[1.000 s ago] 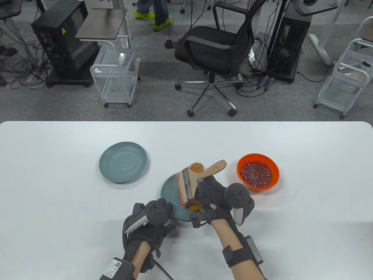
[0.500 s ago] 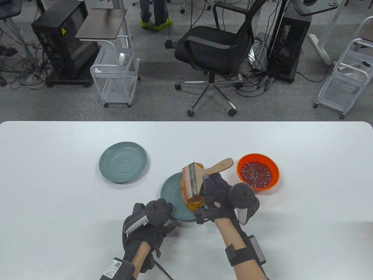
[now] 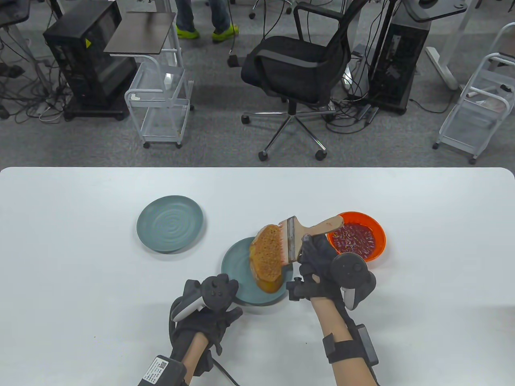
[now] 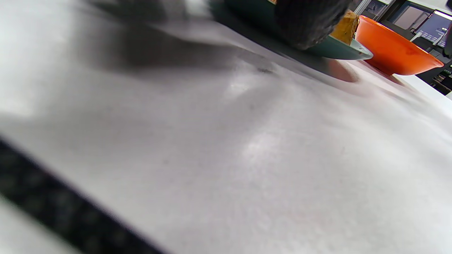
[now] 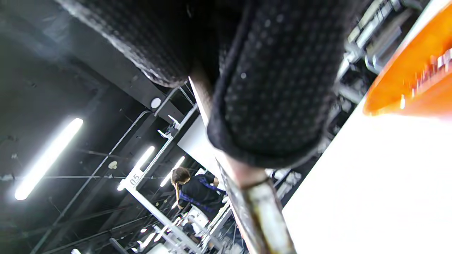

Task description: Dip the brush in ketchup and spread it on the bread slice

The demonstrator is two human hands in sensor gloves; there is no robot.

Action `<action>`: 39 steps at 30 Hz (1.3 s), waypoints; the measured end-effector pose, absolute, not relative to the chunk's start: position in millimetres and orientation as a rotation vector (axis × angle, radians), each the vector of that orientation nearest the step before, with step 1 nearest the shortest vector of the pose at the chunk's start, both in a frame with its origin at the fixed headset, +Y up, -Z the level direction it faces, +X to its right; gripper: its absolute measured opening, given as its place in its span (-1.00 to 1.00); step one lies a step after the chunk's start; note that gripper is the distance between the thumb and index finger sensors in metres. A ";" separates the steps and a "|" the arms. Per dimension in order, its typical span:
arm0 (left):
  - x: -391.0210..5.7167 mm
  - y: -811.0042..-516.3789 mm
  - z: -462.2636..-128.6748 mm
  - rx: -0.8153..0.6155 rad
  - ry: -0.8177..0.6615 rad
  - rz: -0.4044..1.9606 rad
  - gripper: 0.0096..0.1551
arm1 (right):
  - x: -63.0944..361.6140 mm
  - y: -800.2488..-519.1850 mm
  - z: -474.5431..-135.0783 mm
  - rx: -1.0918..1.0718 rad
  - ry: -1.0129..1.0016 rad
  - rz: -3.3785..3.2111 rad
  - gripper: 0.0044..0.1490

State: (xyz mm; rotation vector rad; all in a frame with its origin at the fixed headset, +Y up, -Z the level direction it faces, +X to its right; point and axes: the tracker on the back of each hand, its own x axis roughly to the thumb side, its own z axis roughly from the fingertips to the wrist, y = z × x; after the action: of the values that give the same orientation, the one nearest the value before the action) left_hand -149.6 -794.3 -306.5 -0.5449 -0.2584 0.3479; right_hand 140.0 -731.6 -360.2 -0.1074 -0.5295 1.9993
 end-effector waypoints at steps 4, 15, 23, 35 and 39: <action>-150.8 -794.7 -306.5 -0.545 -0.261 0.354 -0.17 | 117.6 -745.1 -362.6 -0.075 -0.404 1.949 -0.40; -152.0 -795.0 -306.2 -0.547 -0.265 0.359 -0.18 | 138.6 -733.4 -360.0 -0.093 -0.597 2.034 -0.40; -152.5 -796.0 -306.6 -0.552 -0.267 0.371 -0.17 | 118.5 -744.4 -363.8 -0.111 -0.410 1.992 -0.40; -151.3 -795.4 -306.8 -0.552 -0.262 0.351 -0.17 | 124.2 -735.4 -360.1 -0.097 -0.461 1.945 -0.40; -152.1 -795.6 -307.0 -0.552 -0.267 0.357 -0.18 | 118.2 -741.4 -360.7 -0.098 -0.420 1.991 -0.40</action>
State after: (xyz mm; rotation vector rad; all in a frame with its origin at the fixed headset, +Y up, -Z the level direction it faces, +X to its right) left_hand -152.1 -795.6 -307.0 -0.5523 -0.2667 0.3569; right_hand 118.2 -741.4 -360.7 -0.0985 -0.4204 1.9906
